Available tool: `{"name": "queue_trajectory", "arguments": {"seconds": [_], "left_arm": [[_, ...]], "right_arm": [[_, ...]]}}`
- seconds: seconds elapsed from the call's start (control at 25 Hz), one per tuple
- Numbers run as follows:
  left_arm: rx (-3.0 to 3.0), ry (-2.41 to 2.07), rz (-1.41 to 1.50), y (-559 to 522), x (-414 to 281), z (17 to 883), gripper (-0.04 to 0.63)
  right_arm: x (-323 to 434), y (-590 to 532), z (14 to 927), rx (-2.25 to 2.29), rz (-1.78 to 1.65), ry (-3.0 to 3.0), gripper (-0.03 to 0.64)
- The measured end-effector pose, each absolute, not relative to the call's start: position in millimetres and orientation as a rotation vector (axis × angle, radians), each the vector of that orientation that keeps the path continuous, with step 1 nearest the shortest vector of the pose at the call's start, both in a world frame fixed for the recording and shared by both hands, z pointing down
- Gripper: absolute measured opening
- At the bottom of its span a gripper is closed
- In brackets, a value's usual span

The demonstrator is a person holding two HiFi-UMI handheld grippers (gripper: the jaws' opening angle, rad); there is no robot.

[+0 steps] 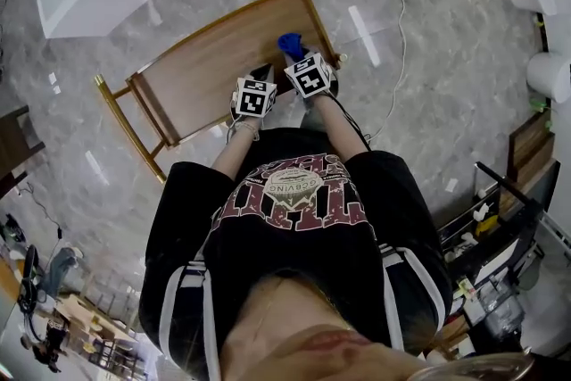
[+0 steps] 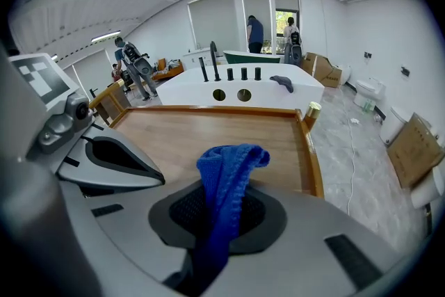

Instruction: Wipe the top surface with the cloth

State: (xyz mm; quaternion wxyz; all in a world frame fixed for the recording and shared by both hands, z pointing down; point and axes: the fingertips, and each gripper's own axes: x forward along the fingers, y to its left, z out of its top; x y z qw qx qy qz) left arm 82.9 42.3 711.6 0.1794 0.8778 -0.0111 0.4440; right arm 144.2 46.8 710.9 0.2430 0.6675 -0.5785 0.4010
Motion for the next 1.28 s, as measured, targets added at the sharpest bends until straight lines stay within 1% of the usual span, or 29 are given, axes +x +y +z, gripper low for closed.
{"name": "queue_trajectory", "arguments": {"seconds": [0.28, 0.72, 1.28], "left_arm": [[2.494, -0.146, 1.176, 16, 75, 692, 0.048], [2.528, -0.325, 0.989, -26, 80, 651, 0.048], [2.593, -0.482, 0.84, -61, 67, 597, 0.048]], "right_arm": [[122, 17, 692, 1.816, 1.043, -1.681, 0.055], [121, -18, 652, 1.843, 0.886, -1.791, 0.055], [104, -52, 600, 1.871, 0.744, -1.896, 0.055]]}}
